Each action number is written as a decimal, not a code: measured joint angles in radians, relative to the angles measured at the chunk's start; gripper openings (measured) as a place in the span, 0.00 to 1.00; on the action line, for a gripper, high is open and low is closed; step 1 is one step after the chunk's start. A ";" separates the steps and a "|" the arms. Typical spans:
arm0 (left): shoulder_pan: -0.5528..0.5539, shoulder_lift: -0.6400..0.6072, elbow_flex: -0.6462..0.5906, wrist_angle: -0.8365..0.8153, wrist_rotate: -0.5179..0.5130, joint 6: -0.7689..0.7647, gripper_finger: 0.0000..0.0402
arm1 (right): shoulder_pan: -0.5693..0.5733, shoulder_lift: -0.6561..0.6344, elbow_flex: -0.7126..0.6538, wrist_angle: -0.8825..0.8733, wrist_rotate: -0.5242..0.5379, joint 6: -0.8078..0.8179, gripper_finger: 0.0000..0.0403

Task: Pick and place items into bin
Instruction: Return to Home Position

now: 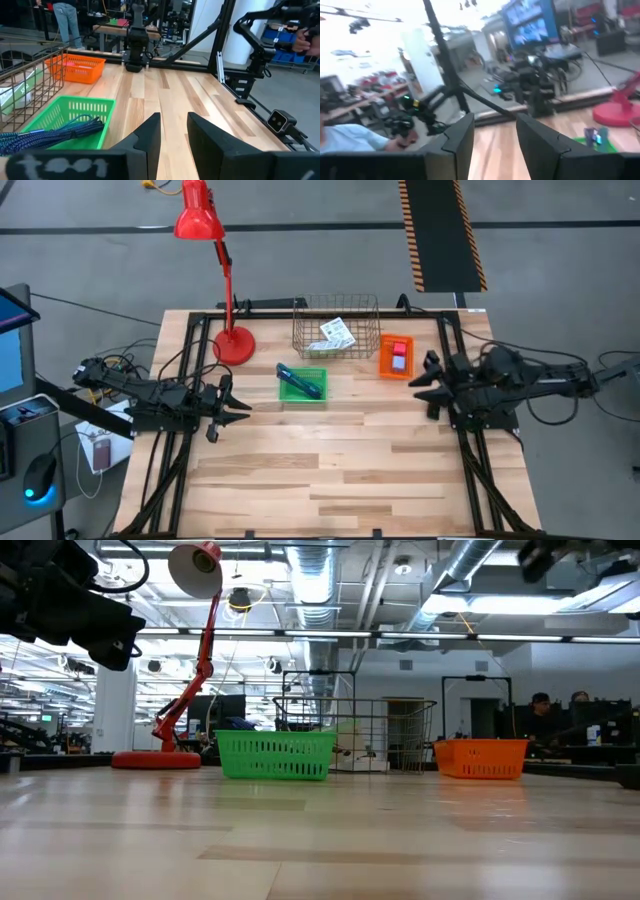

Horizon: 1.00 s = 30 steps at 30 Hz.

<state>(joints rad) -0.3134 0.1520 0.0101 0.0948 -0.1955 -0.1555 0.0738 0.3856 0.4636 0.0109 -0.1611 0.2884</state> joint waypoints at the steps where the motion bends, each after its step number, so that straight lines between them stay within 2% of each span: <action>1: 0.000 0.000 0.000 0.000 0.000 0.000 0.21 | 0.009 -0.039 -0.020 0.000 -0.002 0.000 0.35; 13: 0.000 0.000 -0.001 0.000 -0.001 0.000 0.21 | 0.050 -0.378 -0.262 -0.002 0.011 -0.026 0.34; 23: 0.000 0.001 -0.001 -0.012 -0.003 0.001 0.21 | 0.042 -0.383 -0.454 0.117 0.035 -0.013 0.33; 27: 0.000 0.000 -0.002 -0.017 -0.004 0.000 0.21 | 0.044 -0.374 -0.457 0.043 0.094 0.040 0.34; 30: 0.000 0.000 -0.002 -0.018 -0.003 -0.008 0.21 | 0.044 -0.379 -0.457 0.041 0.098 0.044 0.35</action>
<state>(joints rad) -0.3134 0.1524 0.0085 0.0771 -0.1983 -0.1639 0.1177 0.0063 0.0067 0.0516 -0.0635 0.3325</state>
